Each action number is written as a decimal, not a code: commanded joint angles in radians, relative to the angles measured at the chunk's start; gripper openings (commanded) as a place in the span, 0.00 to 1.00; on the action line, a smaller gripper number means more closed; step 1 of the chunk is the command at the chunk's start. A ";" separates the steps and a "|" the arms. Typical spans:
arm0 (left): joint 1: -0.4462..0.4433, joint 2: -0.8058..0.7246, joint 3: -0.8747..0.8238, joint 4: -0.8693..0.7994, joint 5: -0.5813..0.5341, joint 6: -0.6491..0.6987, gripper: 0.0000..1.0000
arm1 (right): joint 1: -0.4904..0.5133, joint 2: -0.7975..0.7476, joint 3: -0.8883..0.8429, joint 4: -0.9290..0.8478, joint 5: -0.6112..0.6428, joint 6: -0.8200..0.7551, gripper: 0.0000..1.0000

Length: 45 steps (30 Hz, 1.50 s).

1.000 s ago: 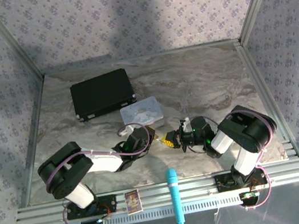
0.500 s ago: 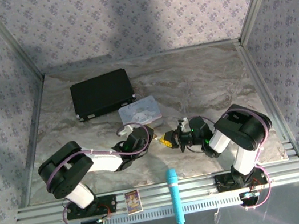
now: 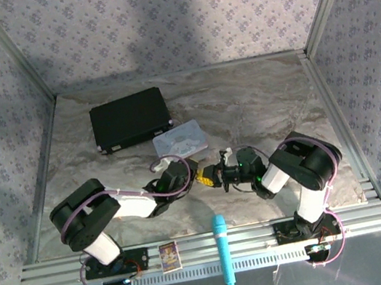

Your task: Unlock a padlock with a key

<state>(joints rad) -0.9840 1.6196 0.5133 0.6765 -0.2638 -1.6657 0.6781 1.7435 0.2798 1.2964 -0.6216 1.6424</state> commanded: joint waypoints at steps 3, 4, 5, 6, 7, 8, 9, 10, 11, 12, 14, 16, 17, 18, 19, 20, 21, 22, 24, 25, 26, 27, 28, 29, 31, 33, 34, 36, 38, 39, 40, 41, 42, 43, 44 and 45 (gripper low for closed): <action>0.000 -0.024 0.073 -0.183 0.158 0.023 0.03 | -0.018 -0.128 -0.042 -0.183 0.073 -0.143 0.00; 0.002 -0.015 0.078 -0.189 0.166 0.033 0.04 | -0.019 -0.156 -0.046 -0.237 0.072 -0.171 0.00; 0.001 -0.006 0.083 -0.198 0.174 0.041 0.05 | -0.021 -0.189 -0.043 -0.301 0.066 -0.209 0.00; 0.001 0.005 0.090 -0.214 0.185 0.044 0.06 | -0.024 -0.218 -0.041 -0.369 0.059 -0.246 0.00; 0.001 0.013 0.095 -0.222 0.193 0.049 0.06 | -0.027 -0.241 -0.036 -0.431 0.050 -0.278 0.00; 0.001 0.020 0.096 -0.232 0.197 0.047 0.06 | -0.028 -0.262 -0.025 -0.489 0.035 -0.310 0.00; -0.001 0.023 0.092 -0.234 0.200 0.047 0.06 | -0.029 -0.279 -0.023 -0.528 0.025 -0.337 0.00; -0.001 0.025 0.089 -0.232 0.201 0.050 0.07 | -0.031 -0.291 -0.016 -0.568 0.017 -0.360 0.00; -0.001 0.025 0.085 -0.238 0.199 0.050 0.07 | -0.035 -0.305 -0.011 -0.610 0.010 -0.382 0.00; -0.002 0.019 0.080 -0.242 0.193 0.050 0.08 | -0.035 -0.319 -0.009 -0.643 0.011 -0.402 0.00; -0.006 0.006 0.074 -0.255 0.182 0.059 0.12 | -0.042 -0.343 0.000 -0.709 -0.005 -0.458 0.00; -0.014 -0.017 0.075 -0.298 0.164 0.074 0.17 | -0.045 -0.375 0.021 -0.783 -0.036 -0.543 0.00; -0.016 -0.027 0.073 -0.312 0.155 0.076 0.19 | -0.045 -0.396 0.033 -0.833 -0.041 -0.586 0.00; -0.019 -0.037 0.070 -0.323 0.148 0.079 0.20 | -0.045 -0.425 0.049 -0.915 -0.033 -0.648 0.00; -0.021 -0.047 0.065 -0.331 0.146 0.079 0.23 | -0.046 -0.456 0.062 -0.988 -0.026 -0.706 0.00; -0.021 -0.055 0.058 -0.335 0.144 0.078 0.25 | -0.048 -0.482 0.070 -1.033 -0.024 -0.742 0.00; -0.021 -0.064 0.048 -0.335 0.142 0.078 0.27 | -0.054 -0.515 0.074 -1.069 -0.026 -0.784 0.00; -0.022 -0.073 0.036 -0.334 0.138 0.079 0.29 | -0.057 -0.543 0.081 -1.107 -0.036 -0.824 0.00; -0.025 -0.090 0.014 -0.332 0.131 0.077 0.33 | -0.060 -0.593 0.099 -1.183 -0.059 -0.906 0.00; -0.027 -0.100 0.002 -0.331 0.125 0.077 0.33 | -0.063 -0.616 0.108 -1.217 -0.070 -0.939 0.00; -0.027 -0.108 -0.008 -0.332 0.121 0.078 0.35 | -0.064 -0.633 0.118 -1.253 -0.078 -0.965 0.00; -0.027 -0.119 -0.020 -0.326 0.117 0.078 0.36 | -0.063 -0.653 0.129 -1.289 -0.090 -0.998 0.00; -0.027 -0.131 -0.031 -0.320 0.111 0.081 0.39 | -0.062 -0.666 0.141 -1.315 -0.099 -1.006 0.00; -0.027 -0.146 -0.040 -0.313 0.102 0.096 0.42 | -0.059 -0.679 0.153 -1.347 -0.105 -1.049 0.00; -0.030 -0.195 -0.048 -0.300 0.084 0.161 0.48 | -0.051 -0.709 0.176 -1.393 -0.127 -1.087 0.00; -0.036 -0.256 -0.050 -0.254 0.077 0.265 0.48 | -0.044 -0.737 0.194 -1.421 -0.145 -1.105 0.00; -0.037 -0.290 -0.049 -0.232 0.081 0.330 0.48 | -0.041 -0.754 0.202 -1.429 -0.153 -1.113 0.00; -0.041 -0.352 -0.042 -0.204 0.104 0.433 0.46 | -0.038 -0.784 0.210 -1.434 -0.147 -1.118 0.00; -0.043 -0.405 -0.039 -0.173 0.140 0.523 0.44 | -0.037 -0.804 0.208 -1.420 -0.159 -1.118 0.00; -0.044 -0.425 -0.039 -0.155 0.168 0.565 0.43 | -0.036 -0.811 0.210 -1.415 -0.171 -1.121 0.00; -0.044 -0.439 -0.030 -0.158 0.196 0.605 0.42 | -0.031 -0.817 0.212 -1.413 -0.178 -1.126 0.00; -0.044 -0.446 -0.021 -0.164 0.221 0.631 0.42 | -0.027 -0.825 0.215 -1.415 -0.180 -1.133 0.00; -0.044 -0.447 -0.006 -0.182 0.253 0.661 0.41 | -0.021 -0.832 0.221 -1.425 -0.172 -1.147 0.00; -0.044 -0.441 0.017 -0.217 0.280 0.683 0.39 | -0.014 -0.838 0.233 -1.463 -0.135 -1.166 0.00; -0.045 -0.436 0.037 -0.255 0.297 0.699 0.37 | -0.010 -0.838 0.252 -1.528 -0.086 -1.187 0.00; -0.045 -0.429 0.054 -0.294 0.303 0.708 0.35 | -0.007 -0.830 0.279 -1.617 0.008 -1.208 0.00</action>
<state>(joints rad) -1.0225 1.1824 0.5053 0.4484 -0.0395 -1.0805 0.6605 0.9211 0.4938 -0.1577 -0.7250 0.5106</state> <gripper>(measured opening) 0.353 0.051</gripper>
